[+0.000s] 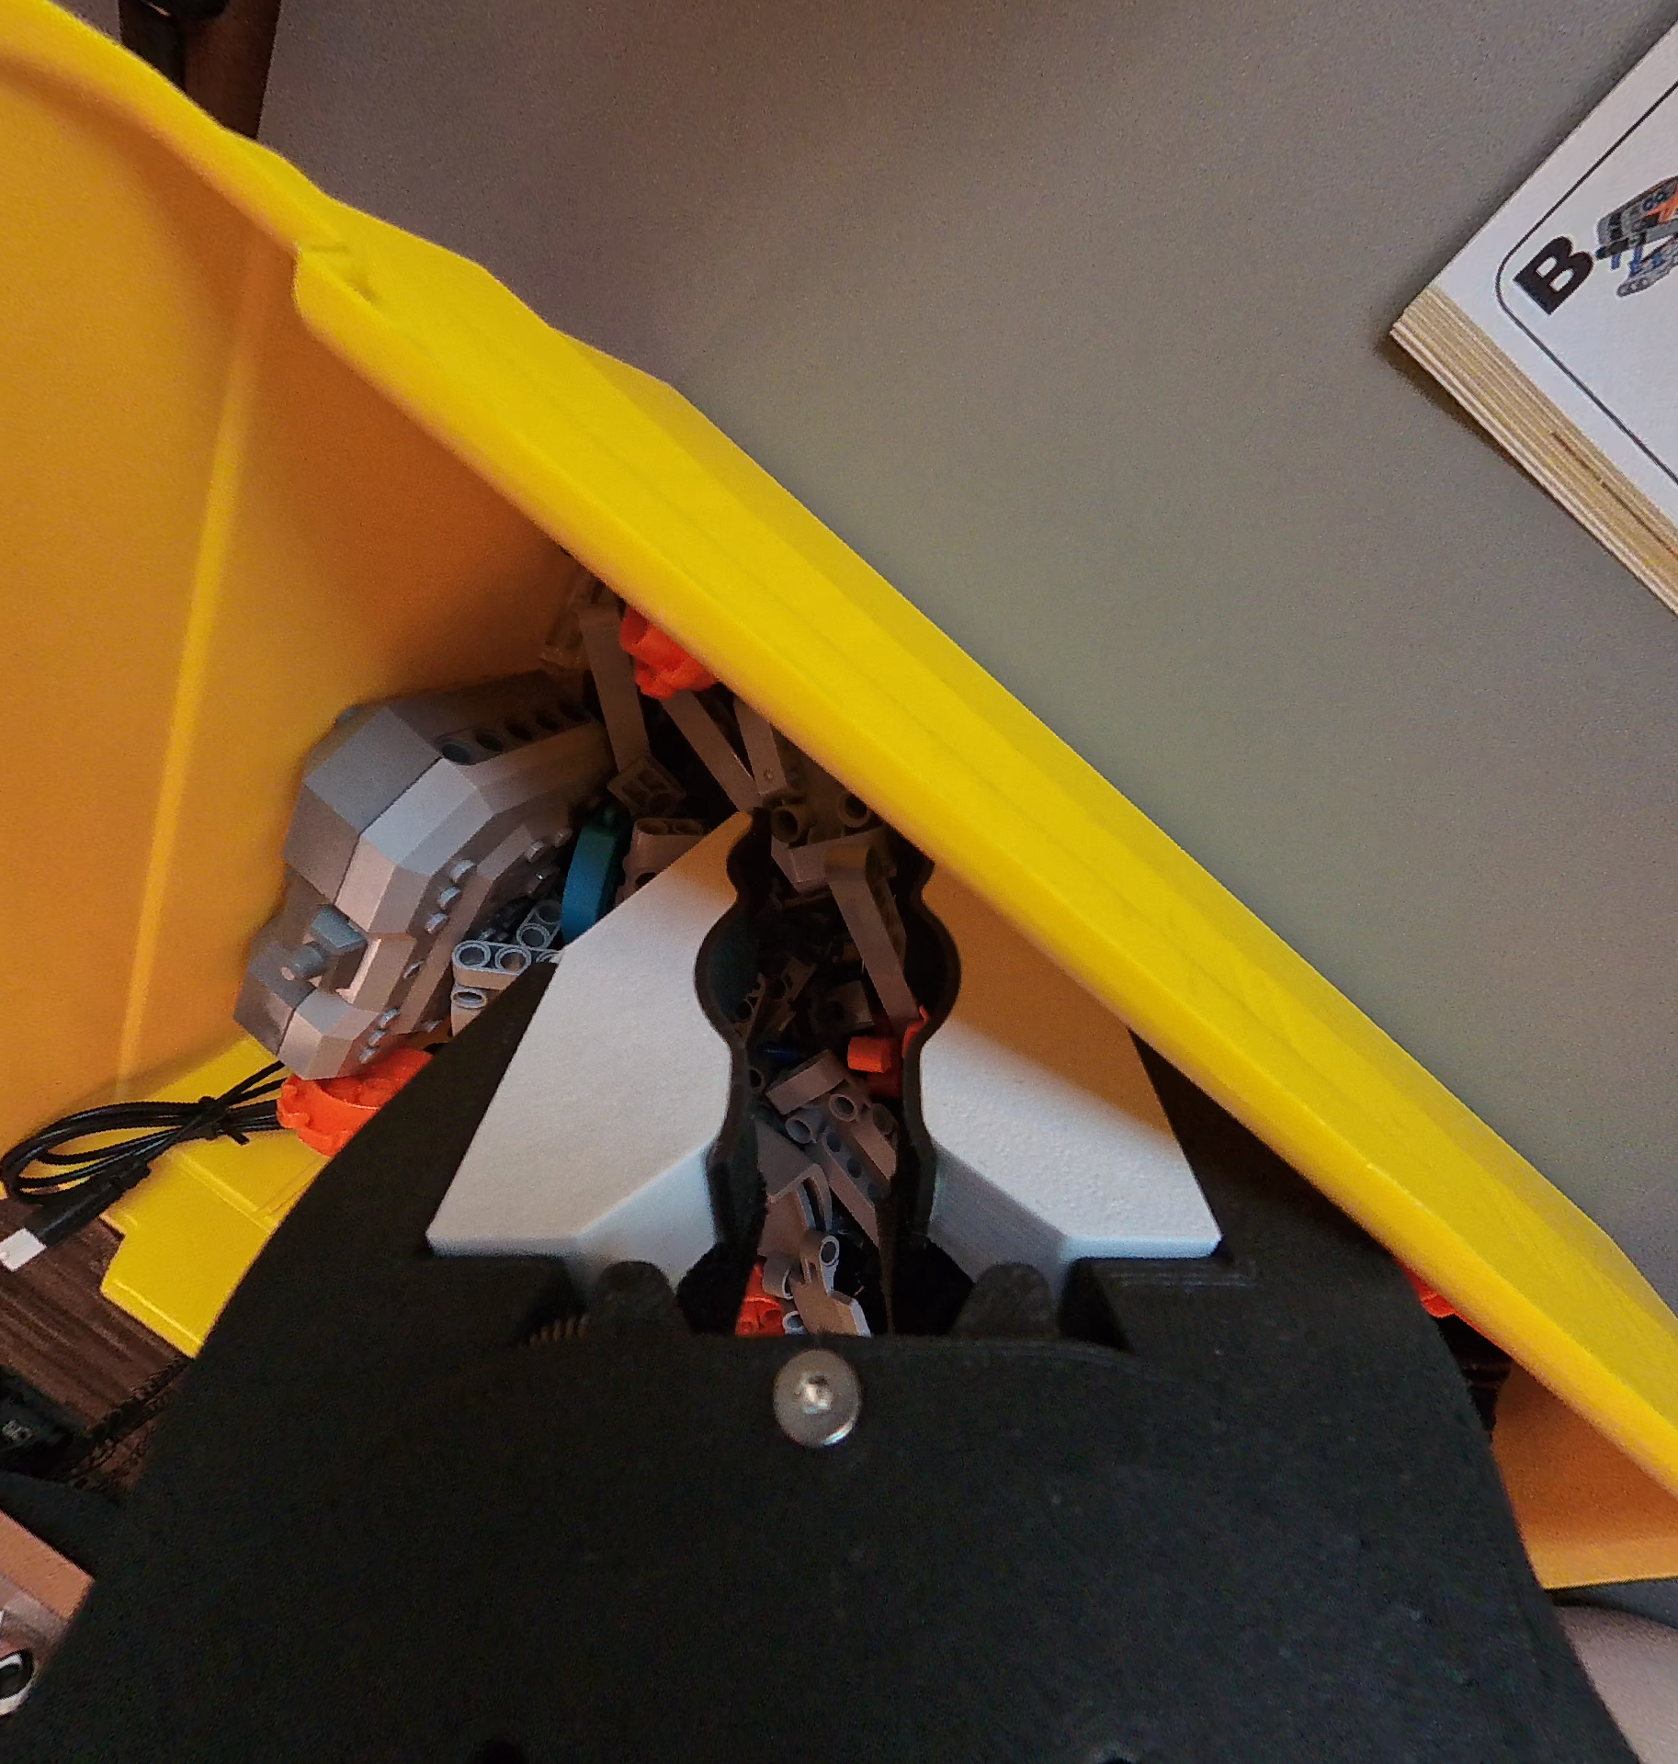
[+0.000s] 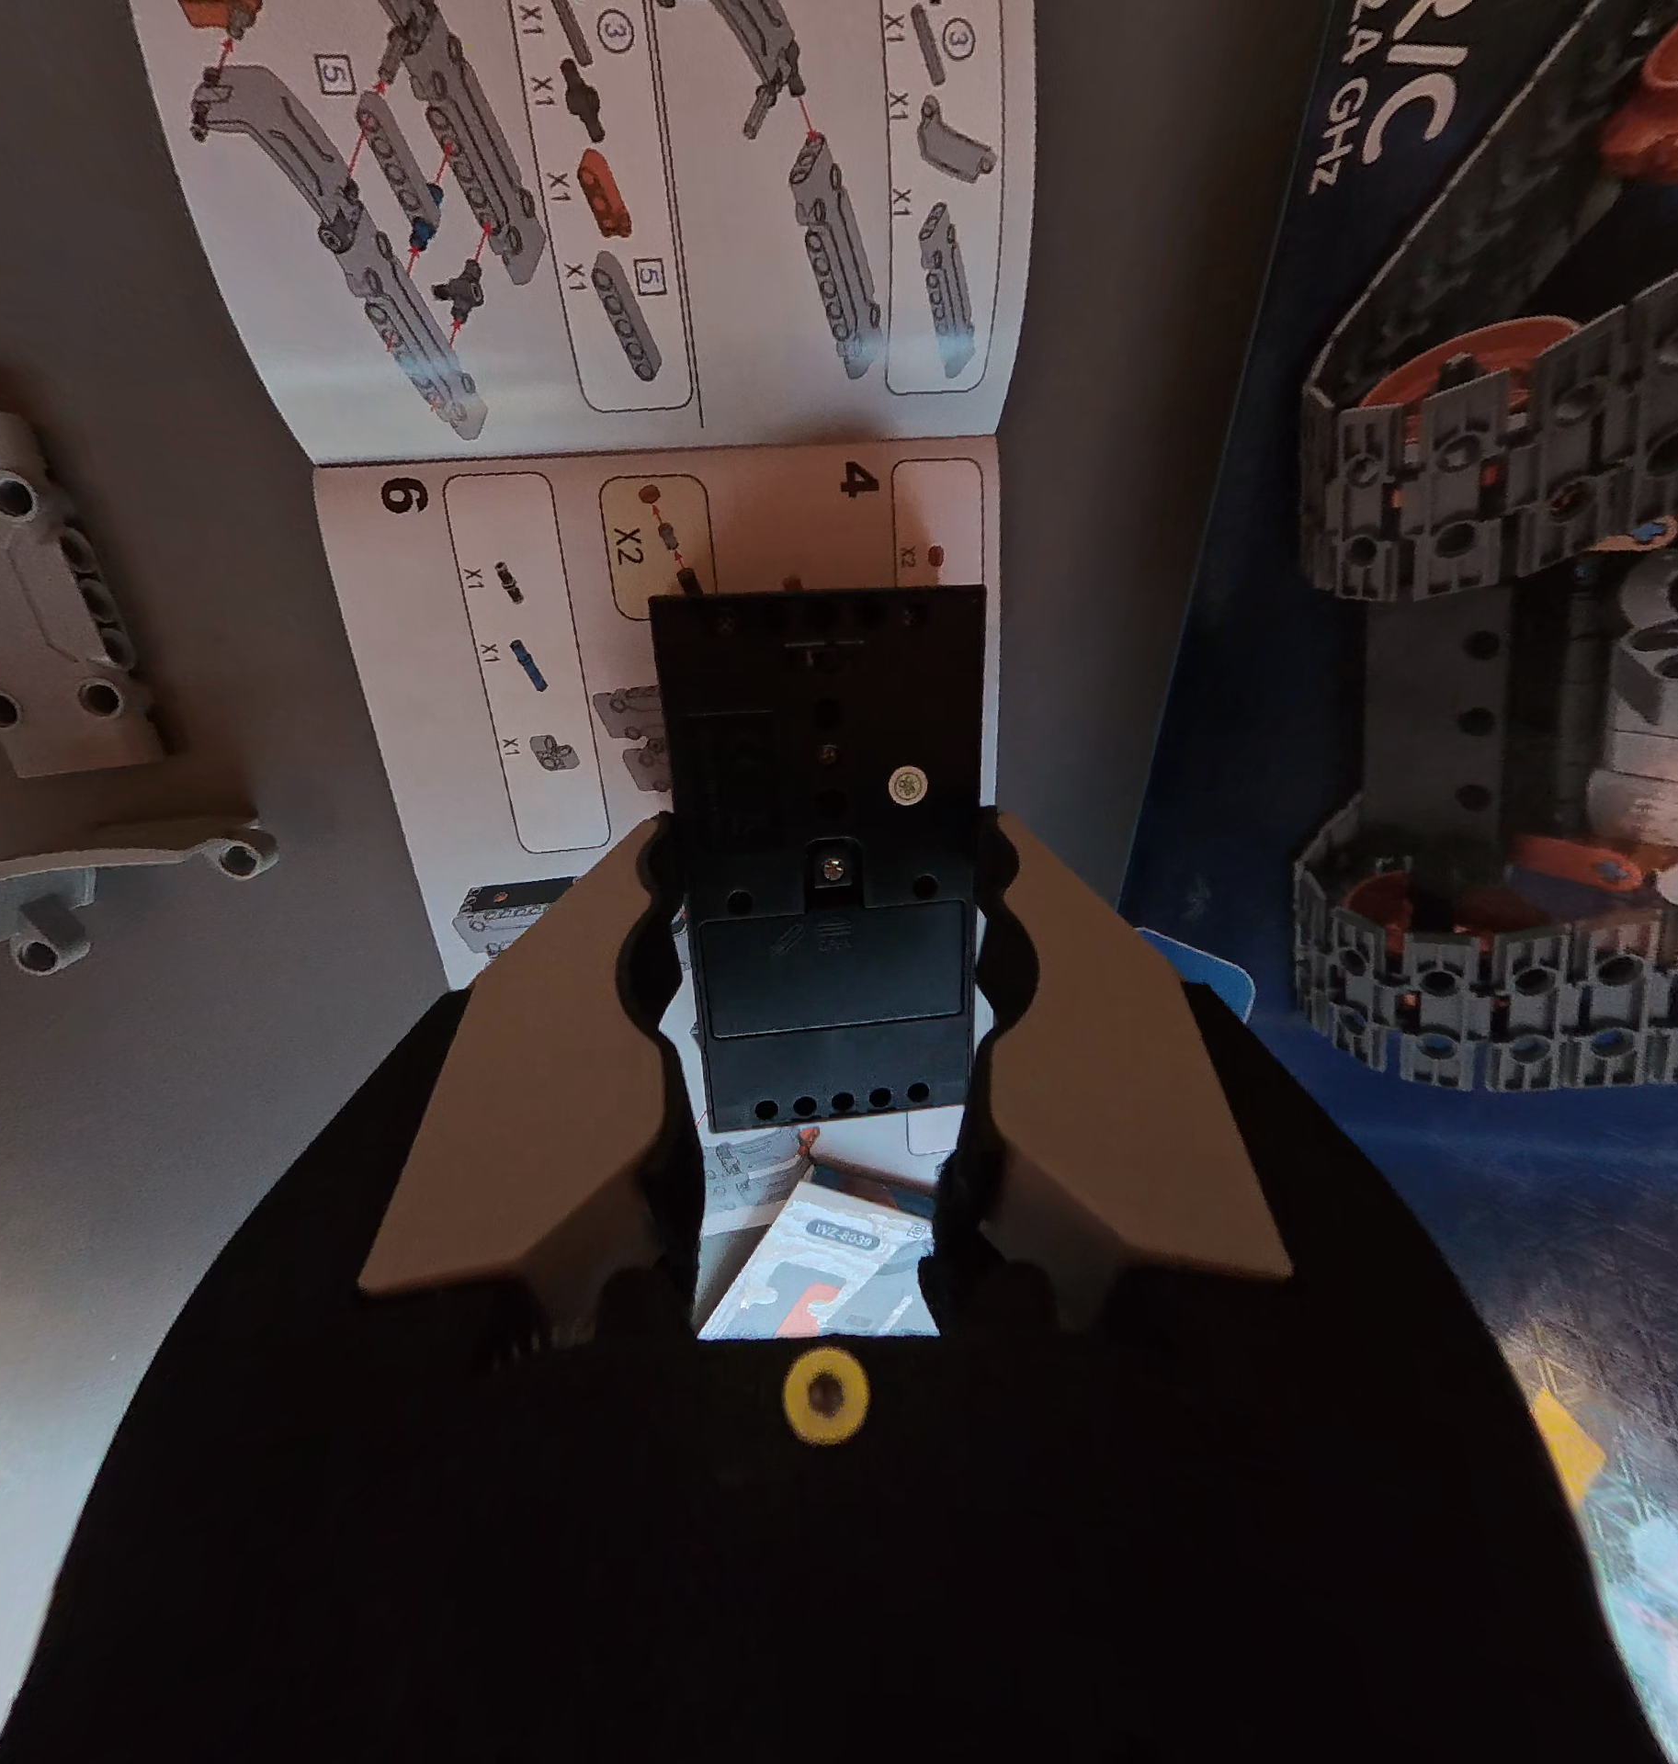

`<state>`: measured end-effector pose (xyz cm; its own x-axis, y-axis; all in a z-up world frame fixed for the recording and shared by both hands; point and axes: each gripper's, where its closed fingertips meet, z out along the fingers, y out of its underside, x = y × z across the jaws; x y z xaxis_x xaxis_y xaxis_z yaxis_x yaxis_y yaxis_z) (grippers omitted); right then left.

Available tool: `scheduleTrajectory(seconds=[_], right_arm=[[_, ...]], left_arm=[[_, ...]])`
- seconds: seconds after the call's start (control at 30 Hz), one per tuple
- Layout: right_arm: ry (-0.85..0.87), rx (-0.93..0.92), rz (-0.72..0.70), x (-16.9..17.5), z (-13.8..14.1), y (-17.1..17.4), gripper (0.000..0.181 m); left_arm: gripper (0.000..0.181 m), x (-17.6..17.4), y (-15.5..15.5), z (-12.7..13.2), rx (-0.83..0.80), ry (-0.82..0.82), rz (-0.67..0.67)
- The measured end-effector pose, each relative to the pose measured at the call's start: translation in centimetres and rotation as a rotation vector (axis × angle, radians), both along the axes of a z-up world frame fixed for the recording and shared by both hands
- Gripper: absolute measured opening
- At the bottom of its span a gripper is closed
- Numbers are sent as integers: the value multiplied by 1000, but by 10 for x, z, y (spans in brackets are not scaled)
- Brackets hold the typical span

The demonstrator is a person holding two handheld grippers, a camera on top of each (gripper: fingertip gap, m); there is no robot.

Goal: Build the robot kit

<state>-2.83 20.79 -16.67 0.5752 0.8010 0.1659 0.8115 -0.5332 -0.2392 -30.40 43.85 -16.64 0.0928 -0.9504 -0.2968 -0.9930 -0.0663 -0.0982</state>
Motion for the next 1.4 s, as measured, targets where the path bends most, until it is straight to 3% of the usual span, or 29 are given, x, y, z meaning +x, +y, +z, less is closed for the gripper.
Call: scheduleTrajectory(seconds=[0.27,0.53,0.7,0.87,0.97,1.4], right_arm=[[76,114,-11,-22,33,10,61],[113,255,69,-91,79,52,61],[165,297,54,-131,97,97,61],[270,195,-27,-171,85,158,61],[315,131,-4,-185,69,178,61],[178,95,54,-190,4,212,62]], left_arm=[[24,0,-2,8,-29,-51,23],[22,-23,9,85,39,-329,180],[21,-32,13,106,70,-399,253],[22,-31,7,101,73,-359,225],[20,-31,5,102,65,-360,221],[16,-41,5,108,56,-383,231]])
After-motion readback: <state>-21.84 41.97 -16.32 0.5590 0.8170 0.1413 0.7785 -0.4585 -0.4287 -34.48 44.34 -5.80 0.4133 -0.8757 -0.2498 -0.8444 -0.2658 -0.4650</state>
